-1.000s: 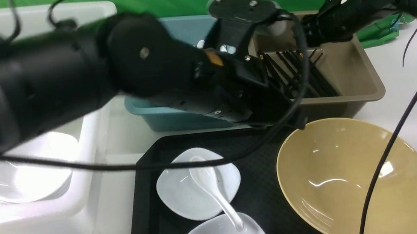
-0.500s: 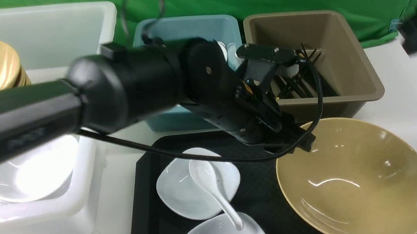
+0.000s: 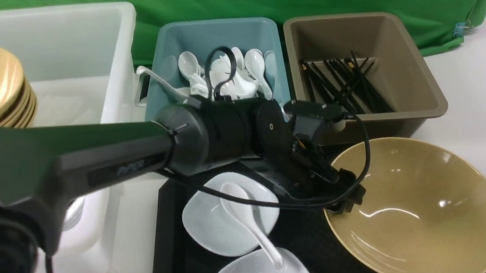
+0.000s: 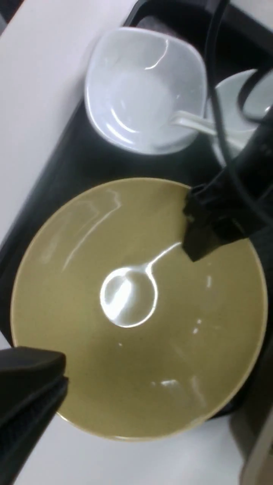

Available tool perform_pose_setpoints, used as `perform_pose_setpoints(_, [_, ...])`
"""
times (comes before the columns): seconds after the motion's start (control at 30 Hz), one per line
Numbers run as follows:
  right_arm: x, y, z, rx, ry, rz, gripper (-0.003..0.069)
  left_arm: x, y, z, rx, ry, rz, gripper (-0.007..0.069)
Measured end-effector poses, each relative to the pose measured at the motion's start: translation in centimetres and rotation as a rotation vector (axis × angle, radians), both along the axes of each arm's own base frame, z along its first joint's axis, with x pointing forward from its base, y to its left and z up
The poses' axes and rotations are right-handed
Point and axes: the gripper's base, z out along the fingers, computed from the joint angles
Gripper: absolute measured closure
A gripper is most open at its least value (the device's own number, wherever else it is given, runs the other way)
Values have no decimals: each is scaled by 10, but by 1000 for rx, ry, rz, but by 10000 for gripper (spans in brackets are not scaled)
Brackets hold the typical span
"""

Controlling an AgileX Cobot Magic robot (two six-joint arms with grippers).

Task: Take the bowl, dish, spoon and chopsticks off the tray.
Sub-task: Use the left arm to grab the yellow noodle bowl on the left, then use the left arm to put the noodle bowl into the large storage box on the left

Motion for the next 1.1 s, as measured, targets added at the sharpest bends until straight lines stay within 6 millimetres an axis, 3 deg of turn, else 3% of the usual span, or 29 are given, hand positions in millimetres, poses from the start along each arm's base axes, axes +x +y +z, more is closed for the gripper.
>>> perform_pose_setpoints(0.03, [-2, 0, 1, 2, -4, 1, 664, 0, 0, -1, -3, 10, 4, 293])
perform_pose_setpoints(0.13, [-5, 0, 1, 4, 1, 10, 664, -2, -2, 3, -37, 51, 27, 531])
perform_pose_setpoints(0.17, [-5, 1, 1, 6, 0, 24, 664, -2, -2, 6, -45, 59, 31, 559])
perform_pose_setpoints(0.33, [-7, 14, 4, 91, -18, 179, 664, 2, 16, 38, -23, 98, 2, 613])
perform_pose_setpoints(0.5, [5, 34, 24, 175, -85, 362, 664, 21, 71, 102, -60, 72, 68, 610])
perform_pose_setpoints(0.6, [21, 53, 44, 178, -138, 453, 664, 26, 125, 158, -143, -15, 188, 610])
perform_pose_setpoints(0.7, [31, 72, 57, 174, -170, 527, 664, 23, 164, 187, -169, -59, 264, 610])
perform_pose_setpoints(0.77, [47, 99, 71, 160, -222, 594, 664, 19, 215, 208, -175, -86, 375, 610])
perform_pose_setpoints(0.87, [66, 142, 88, 134, -305, 660, 662, 12, 296, 225, -165, -121, 588, 610])
perform_pose_setpoints(0.9, [66, 145, 89, 131, -310, 665, 662, 11, 301, 226, -165, -126, 603, 610])
perform_pose_setpoints(0.93, [69, 153, 90, 123, -322, 677, 662, 9, 320, 227, -165, -132, 665, 610])
perform_pose_setpoints(1.0, [77, 184, 94, 101, -353, 728, 661, -1, 377, 226, -180, -158, 856, 610])
perform_pose_setpoints(1.1, [87, 213, 92, 97, -366, 766, 661, -15, 433, 218, -212, -185, 1049, 610])
